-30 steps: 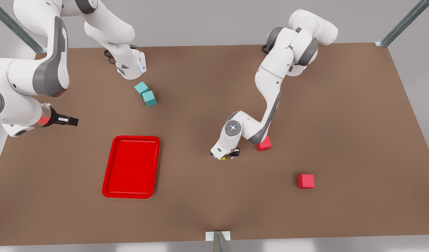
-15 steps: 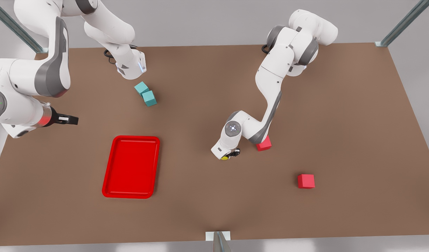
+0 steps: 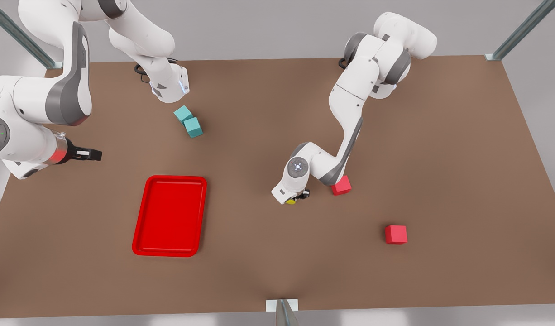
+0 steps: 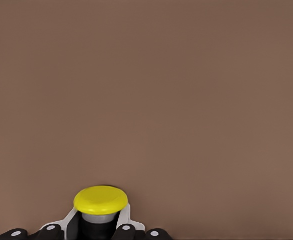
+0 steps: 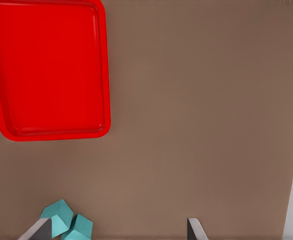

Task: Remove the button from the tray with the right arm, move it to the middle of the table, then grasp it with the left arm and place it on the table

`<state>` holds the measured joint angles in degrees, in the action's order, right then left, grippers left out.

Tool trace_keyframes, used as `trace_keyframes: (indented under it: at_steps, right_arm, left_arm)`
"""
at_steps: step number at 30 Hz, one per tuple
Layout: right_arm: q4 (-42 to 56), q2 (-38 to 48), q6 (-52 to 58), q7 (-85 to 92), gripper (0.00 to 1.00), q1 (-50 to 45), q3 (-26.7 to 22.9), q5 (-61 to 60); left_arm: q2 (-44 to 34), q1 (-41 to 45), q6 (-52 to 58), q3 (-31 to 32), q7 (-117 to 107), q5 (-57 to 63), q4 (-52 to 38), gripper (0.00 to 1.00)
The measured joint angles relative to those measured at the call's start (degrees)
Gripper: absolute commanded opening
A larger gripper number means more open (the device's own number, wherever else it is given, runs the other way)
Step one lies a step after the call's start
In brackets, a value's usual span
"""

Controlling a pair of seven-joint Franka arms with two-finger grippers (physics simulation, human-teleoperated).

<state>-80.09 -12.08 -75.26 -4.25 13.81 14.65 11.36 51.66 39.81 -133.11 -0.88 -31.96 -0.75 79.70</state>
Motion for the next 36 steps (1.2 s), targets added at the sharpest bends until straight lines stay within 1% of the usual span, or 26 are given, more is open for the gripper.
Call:
trace_keyframes:
  at_steps: [4, 5, 10, 13, 14, 21, 22, 26, 28, 31, 32, 34, 36]
  right_arm:
    - [0.0, 0.0, 0.0, 0.2, 1.0, 0.0, 0.0, 0.0]
    - [0.0, 0.0, 0.0, 0.3, 1.0, 0.0, 0.0, 0.0]
    - [-0.1, 0.0, 0.1, 0.5, 1.0, 0.0, 0.0, 0.0]
    - [-0.1, 0.0, 0.1, 0.6, 1.0, 0.1, 0.0, 0.0]
    - [-0.1, 0.0, 0.1, 0.6, 1.0, 0.2, 0.0, 0.0]
    - [0.1, 0.0, 0.2, 0.7, 1.0, 0.2, 0.0, 0.0]
    - [0.1, 0.0, 0.2, 0.8, 1.0, 0.2, 0.0, 0.0]
    - [0.0, 0.0, 0.2, 0.8, 1.0, 0.0, 0.0, 0.0]
    - [0.0, 0.0, 0.3, 0.8, 1.0, -0.1, 0.0, 0.0]
    - [0.0, 0.0, 0.3, 0.9, 1.0, -0.2, 0.0, 0.0]
    - [0.0, 0.0, 0.3, 0.9, 1.0, -0.2, 0.0, 0.0]
    - [-0.1, 0.0, 0.3, 0.9, 1.0, -0.3, 0.0, 0.0]
    - [-0.1, 0.0, 0.3, 0.9, 1.0, -0.4, 0.0, 0.0]
  left_arm:
    - [0.2, -0.1, 1.7, 0.0, 0.1, 0.0, -1.2, 0.5]
    - [0.4, -0.1, 2.0, 0.0, 0.1, 0.1, -1.4, 0.46]
    - [1.1, -0.2, 3.0, 0.0, 0.1, 0.2, -1.7, 0.46]
    - [1.1, -0.2, 3.2, 0.0, 0.0, 0.3, -1.8, 0.44]
    - [1.1, -0.2, 3.3, 0.0, -0.1, 0.3, -1.8, 0.42]
    - [1.0, -0.2, 4.8, 0.0, -0.3, 0.4, -3.0, 0.41]
    - [0.6, -0.2, 5.7, -0.1, -0.3, 0.4, -3.9, 0.41]
    - [-1.1, -0.1, 13.9, -2.1, -6.3, 1.2, -12.8, 0.41]
    - [-1.4, 1.0, 17.4, -3.3, -14.0, 6.1, -15.2, 0.41]
    - [-1.5, 8.5, 25.9, -9.9, -29.0, 20.4, -15.9, 0.42]
    - [-1.5, 11.0, 29.7, -11.0, -33.9, 25.9, -16.0, 0.42]
    - [-1.2, 14.1, 36.2, -11.9, -43.5, 36.0, -16.0, 0.42]
    - [-0.1, 15.7, 41.6, -12.1, -52.3, 43.1, -15.9, 0.42]
